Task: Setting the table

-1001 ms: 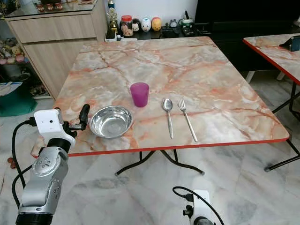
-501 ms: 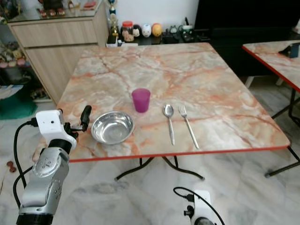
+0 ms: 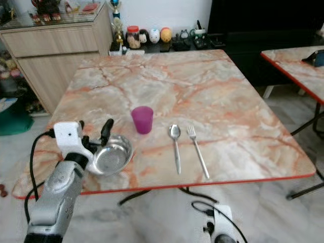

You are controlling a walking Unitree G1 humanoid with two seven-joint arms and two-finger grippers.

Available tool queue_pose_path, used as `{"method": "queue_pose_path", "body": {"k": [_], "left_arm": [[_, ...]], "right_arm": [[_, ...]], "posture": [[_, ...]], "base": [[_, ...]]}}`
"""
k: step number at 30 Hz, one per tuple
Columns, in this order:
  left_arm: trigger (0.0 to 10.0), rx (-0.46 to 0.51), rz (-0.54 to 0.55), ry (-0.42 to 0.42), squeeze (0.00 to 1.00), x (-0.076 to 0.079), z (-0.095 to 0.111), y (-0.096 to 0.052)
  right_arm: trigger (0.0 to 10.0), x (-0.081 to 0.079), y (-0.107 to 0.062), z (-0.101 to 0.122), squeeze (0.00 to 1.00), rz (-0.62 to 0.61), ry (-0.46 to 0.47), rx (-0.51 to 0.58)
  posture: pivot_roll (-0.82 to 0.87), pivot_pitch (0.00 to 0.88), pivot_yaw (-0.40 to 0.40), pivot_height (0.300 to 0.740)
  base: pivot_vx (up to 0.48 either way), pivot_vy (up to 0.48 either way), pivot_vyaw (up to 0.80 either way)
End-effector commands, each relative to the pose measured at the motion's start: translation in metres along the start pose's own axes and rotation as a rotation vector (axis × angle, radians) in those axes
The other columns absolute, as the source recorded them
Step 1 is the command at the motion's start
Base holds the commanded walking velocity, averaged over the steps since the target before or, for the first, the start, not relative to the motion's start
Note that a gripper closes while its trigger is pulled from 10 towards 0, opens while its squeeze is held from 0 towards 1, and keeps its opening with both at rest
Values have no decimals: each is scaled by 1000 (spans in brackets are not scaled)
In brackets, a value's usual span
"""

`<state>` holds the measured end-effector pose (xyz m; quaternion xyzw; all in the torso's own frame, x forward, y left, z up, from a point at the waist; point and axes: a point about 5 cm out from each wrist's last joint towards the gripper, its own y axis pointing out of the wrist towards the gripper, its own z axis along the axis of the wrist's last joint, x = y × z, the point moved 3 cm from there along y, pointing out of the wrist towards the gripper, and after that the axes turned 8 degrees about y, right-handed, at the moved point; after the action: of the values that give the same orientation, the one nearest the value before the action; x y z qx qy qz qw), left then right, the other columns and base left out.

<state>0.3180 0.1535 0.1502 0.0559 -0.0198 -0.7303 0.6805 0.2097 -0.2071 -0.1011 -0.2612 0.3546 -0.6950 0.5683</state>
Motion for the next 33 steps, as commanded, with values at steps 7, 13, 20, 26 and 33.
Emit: {"method": "queue_pose_path", "body": {"k": [7, 13, 20, 26, 33], "left_arm": [[10000, -105, -30, 26, 0, -3, -12, -5], [10000, -226, 70, 13, 1000, -23, -28, -8], [10000, -274, 169, 15, 0, -39, -31, -11], [10000, -306, 139, 21, 0, -36, -34, -9], [10000, -307, 114, 9, 0, -31, -33, -8]], "right_arm": [[10000, -7, 0, -6, 0, 19, 6, -16], [10000, -8, 0, -6, 0, 29, 6, -20], [10000, -8, 0, -6, 0, 38, 8, -24], [10000, -9, 0, -6, 0, 43, 9, -26], [10000, -11, 0, -6, 0, 61, 8, -33]], "posture": [[2, 0, 8, 707], [4, 0, 9, 707], [2, 0, 10, 707], [2, 0, 10, 707], [2, 0, 10, 707]], "base": [[0, 0, 0], [0, 0, 0], [0, 0, 0], [0, 0, 0], [0, 0, 0]]}}
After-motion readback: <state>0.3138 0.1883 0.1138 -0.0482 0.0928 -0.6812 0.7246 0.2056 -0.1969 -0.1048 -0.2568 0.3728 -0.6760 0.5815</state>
